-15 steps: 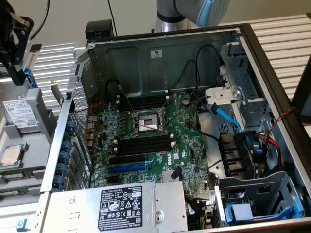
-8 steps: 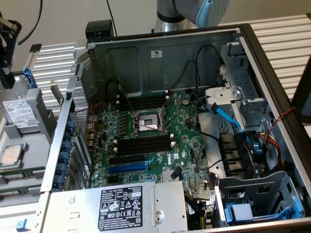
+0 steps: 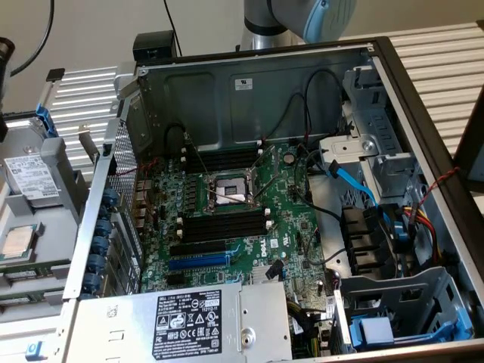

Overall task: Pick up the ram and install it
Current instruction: 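Reach for the ram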

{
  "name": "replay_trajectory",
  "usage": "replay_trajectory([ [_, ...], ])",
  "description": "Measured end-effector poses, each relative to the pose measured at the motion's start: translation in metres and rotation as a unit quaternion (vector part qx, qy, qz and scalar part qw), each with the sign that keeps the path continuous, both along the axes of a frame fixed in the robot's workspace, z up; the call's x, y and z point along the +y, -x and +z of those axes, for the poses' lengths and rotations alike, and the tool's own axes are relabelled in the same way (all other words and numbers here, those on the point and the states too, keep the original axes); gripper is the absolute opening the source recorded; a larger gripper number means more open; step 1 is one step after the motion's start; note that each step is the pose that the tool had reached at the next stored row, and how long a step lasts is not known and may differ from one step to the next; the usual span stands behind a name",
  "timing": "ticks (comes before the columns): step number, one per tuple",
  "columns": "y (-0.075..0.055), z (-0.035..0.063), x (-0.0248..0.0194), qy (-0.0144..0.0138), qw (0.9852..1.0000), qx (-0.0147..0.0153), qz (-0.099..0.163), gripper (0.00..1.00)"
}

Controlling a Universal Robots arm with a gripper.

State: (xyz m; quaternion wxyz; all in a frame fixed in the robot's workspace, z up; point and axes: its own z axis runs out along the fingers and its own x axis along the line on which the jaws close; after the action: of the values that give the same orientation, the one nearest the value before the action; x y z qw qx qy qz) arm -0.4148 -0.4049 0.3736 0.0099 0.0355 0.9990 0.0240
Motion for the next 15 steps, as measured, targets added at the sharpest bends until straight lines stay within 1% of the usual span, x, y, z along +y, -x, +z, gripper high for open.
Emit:
replay_trajectory([
  [15,0.0012,0.0,0.0,0.0,1.0,0.0,0.0,0.11],
])
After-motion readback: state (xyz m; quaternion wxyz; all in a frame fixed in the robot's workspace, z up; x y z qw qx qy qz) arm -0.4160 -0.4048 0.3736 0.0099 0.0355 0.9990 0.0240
